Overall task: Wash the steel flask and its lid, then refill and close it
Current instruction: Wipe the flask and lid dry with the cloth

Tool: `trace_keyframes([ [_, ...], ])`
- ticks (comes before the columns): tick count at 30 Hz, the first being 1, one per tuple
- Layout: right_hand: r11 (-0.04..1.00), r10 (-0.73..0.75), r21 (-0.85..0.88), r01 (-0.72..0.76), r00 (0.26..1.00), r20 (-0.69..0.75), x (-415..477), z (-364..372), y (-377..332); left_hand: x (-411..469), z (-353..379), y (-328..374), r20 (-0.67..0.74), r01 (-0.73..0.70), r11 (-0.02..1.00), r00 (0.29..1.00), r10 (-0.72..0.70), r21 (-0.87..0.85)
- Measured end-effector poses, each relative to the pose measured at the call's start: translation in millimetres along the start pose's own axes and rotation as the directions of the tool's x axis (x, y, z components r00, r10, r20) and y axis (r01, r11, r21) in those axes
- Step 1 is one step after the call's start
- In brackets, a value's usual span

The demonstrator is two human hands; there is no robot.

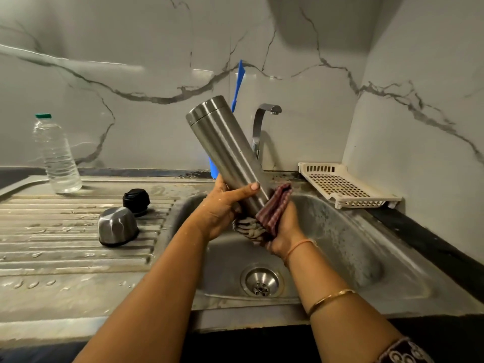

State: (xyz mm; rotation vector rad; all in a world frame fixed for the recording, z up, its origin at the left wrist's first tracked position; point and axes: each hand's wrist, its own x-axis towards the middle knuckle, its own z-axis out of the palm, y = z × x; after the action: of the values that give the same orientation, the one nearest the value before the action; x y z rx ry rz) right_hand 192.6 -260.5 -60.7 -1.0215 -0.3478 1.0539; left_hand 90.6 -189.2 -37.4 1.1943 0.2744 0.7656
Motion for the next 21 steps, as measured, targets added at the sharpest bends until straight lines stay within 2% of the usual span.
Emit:
trace_keyframes([
  [2,0.991,-0.134,-0.042,0.130,0.982,-0.136,-1.7,2.1,-2.4,3.5,-6.7,1.5,-0.030,-0.012,0.999,0.999,0.011,-0.038],
  [4,0.925,-0.338,-0.276,0.261,0.898,-0.283,0.1,3.8,-5.6,6.1,-13.2,-1.1,-0.104,-0.028,0.995,0.994,0.018,-0.098],
  [5,0.833,-0.473,-0.454,0.315,0.832,-0.291,0.3,3.4,-5.2,5.3,-13.4,-2.9,-0.132,-0.015,0.989,0.991,-0.004,-0.147],
  [6,0.681,-0.627,-0.631,0.371,0.740,-0.242,1.2,3.3,-1.5,4.4,-11.8,-4.4,-0.151,0.005,0.976,0.988,-0.039,-0.217],
  [7,0.482,-0.770,-0.762,0.433,0.624,-0.133,0.5,4.1,2.5,2.5,-8.7,-4.6,-0.164,0.021,0.950,0.984,-0.075,-0.311],
  [8,0.286,-0.866,-0.831,0.477,0.501,-0.010,-0.8,6.1,6.7,0.9,-6.0,-3.6,-0.176,0.017,0.914,0.980,-0.096,-0.406],
  [9,0.141,-0.911,-0.848,0.510,0.403,0.091,-0.3,8.5,11.2,-0.8,-3.9,-1.1,-0.182,0.002,0.876,0.978,-0.102,-0.483],
  [10,0.095,-0.923,-0.835,0.542,0.362,0.130,-3.7,14.3,12.4,-0.7,-4.1,1.3,-0.196,-0.024,0.848,0.976,-0.095,-0.530],
  [11,0.154,-0.916,-0.803,0.576,0.388,0.102,-1.5,18.2,12.4,-1.5,-5.1,4.6,-0.196,-0.046,0.830,0.978,-0.077,-0.556],
  [12,0.341,-0.865,-0.733,0.589,0.502,0.001,-0.6,20.1,9.3,-1.7,-6.9,7.2,-0.187,-0.055,0.832,0.981,-0.059,-0.552],
  [13,0.624,-0.703,-0.571,0.533,0.703,-0.111,0.0,21.6,5.7,-2.6,-8.1,9.5,-0.169,-0.054,0.848,0.985,-0.042,-0.528],
  [14,0.861,-0.439,-0.347,0.371,0.888,-0.139,4.5,18.4,3.4,-2.3,-8.2,10.4,-0.149,-0.052,0.885,0.989,-0.020,-0.463],
  [15,0.965,-0.213,-0.177,0.194,0.972,-0.097,7.1,12.8,2.4,-1.8,-6.8,10.2,-0.132,-0.048,0.929,0.991,-0.001,-0.367],
  [16,0.990,-0.107,-0.096,0.101,0.993,-0.054,8.3,7.9,4.1,-0.4,-4.9,8.7,-0.123,-0.047,0.965,0.992,0.015,-0.258],
  [18,0.991,-0.112,-0.081,0.103,0.988,-0.107,10.0,3.9,5.8,4.4,-2.8,4.8,-0.152,-0.054,0.991,0.988,0.035,-0.119],
  [20,0.932,-0.321,-0.253,0.259,0.915,-0.246,9.1,3.0,4.7,8.8,-5.1,0.6,-0.215,-0.056,0.988,0.976,0.023,-0.146],
  [21,0.837,-0.490,-0.411,0.363,0.831,-0.265,8.1,4.2,4.5,11.0,-7.0,-1.9,-0.234,-0.049,0.979,0.972,0.002,-0.197],
])
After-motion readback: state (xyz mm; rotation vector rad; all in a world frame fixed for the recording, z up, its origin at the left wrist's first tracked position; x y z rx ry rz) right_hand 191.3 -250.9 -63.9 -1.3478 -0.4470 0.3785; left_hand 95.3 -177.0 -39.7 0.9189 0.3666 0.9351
